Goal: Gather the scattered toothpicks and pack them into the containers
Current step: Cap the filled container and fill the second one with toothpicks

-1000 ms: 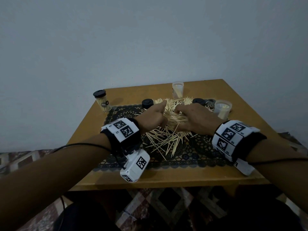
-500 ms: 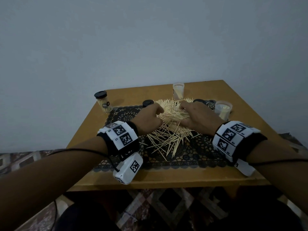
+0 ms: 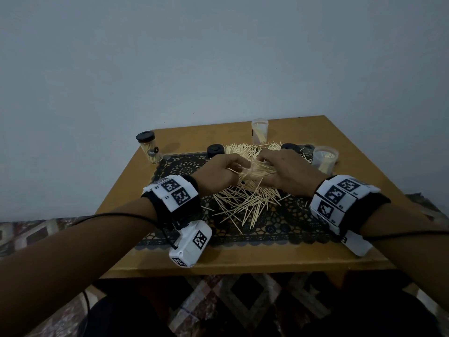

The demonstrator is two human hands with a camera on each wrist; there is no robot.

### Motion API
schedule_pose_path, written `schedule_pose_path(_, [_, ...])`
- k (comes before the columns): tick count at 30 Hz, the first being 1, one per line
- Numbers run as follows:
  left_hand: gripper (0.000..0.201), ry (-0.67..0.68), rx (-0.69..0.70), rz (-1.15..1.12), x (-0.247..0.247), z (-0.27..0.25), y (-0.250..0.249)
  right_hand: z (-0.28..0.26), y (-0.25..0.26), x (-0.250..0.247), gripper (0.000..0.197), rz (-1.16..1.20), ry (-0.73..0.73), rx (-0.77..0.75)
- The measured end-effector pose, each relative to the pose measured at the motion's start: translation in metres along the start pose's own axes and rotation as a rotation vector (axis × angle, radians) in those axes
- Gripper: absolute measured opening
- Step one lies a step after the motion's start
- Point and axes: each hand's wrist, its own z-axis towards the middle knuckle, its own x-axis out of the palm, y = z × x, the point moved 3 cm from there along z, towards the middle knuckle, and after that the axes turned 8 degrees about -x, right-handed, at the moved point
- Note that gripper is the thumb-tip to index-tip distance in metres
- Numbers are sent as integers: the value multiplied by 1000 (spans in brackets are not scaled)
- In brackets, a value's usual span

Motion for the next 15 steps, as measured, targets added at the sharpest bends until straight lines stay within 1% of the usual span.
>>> schedule_pose_path(1, [46,1,-4,-10,0,0,-1,0,0,-1,42,0,-1,2])
schedule_pose_path(5, [48,81,-4,9,3,-1,-2,-1,-1,-1,43,-7,7,0])
schedule_pose_path(9, [57,124,-16,20,4,-2,-1,-1,-1,0,44,2,26,10])
schedule_pose_path(13, [60,143,14,38,4,-1,-1,-1,-1,0,45,-4,29,11])
schedule_pose_path(15, [57,134,21,32,3,1,1,-1,-1,-1,47,-14,26,20])
